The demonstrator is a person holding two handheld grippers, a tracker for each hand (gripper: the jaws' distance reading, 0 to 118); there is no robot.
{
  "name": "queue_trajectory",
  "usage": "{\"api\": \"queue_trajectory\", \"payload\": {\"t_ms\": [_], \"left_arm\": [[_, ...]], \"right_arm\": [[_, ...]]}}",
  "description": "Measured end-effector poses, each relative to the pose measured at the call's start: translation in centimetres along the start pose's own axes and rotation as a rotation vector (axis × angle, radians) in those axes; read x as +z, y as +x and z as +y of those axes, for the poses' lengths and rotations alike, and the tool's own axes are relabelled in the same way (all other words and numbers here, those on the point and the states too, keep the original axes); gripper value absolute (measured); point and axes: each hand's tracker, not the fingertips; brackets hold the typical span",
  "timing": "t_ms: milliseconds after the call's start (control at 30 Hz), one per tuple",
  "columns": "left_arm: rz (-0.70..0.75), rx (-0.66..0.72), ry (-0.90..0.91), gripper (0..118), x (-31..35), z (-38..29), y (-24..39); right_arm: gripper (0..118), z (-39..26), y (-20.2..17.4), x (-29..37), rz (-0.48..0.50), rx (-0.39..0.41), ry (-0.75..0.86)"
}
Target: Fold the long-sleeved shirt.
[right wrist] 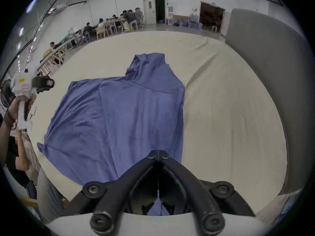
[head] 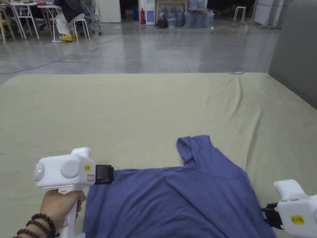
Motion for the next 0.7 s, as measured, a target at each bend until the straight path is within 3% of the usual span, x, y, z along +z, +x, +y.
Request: {"api": "queue_trajectory", "payload": {"t_ms": [167,233,267,333,367,400,433,567,633,667,700], "left_arm": [[0.095,-0.023,-0.044,109,-7.4,2.0,-1.2],[0.112,0.007,-0.098,94,-9.0,1.5,-1.4],[0.14,0.002,-0.115,77,-9.3,1.1,-1.2],[0.18,-0.072,-0.054,65,-7.8,0.8,0.1],[0.19,-0.1,-0.051,44,-7.0,0.7,0.8],[0.141,-0.115,-0.023,0,-6.0,0.7,1.2],[0.068,-0.093,-0.007,0,-5.1,0.4,1.3],[0.043,-0.085,-0.009,0,-2.9,0.4,2.2],[0.042,-0.107,-0.003,0,-2.3,0.5,2.2],[0.041,-0.114,-0.005,0,-2.1,0.5,2.3],[0.04,-0.116,-0.006,0,-1.9,0.4,2.2]], "right_arm": [[0,-0.1,0.4,-1.3,-0.002,-0.022,-0.024],[0,0.2,0.9,-1.6,-0.011,-0.016,-0.037],[0,0.6,1.2,-1.8,-0.019,-0.014,-0.037],[0,1.9,1.7,-2.3,-0.064,-0.027,-0.038],[0,3.0,2.1,-2.7,-0.068,-0.03,-0.034],[0,4.2,2.4,-3.0,-0.069,-0.033,-0.026],[0,5.7,2.7,-3.7,-0.069,-0.039,-0.013],[1,11.9,3.6,-7.0,-0.054,-0.072,-0.001],[55,14.5,4.0,-9.0,-0.028,-0.105,-0.048],[68,15.4,4.1,-10.1,-0.01,-0.117,-0.086],[66,16.4,4.5,-11.4,-0.004,-0.118,-0.125]]}}
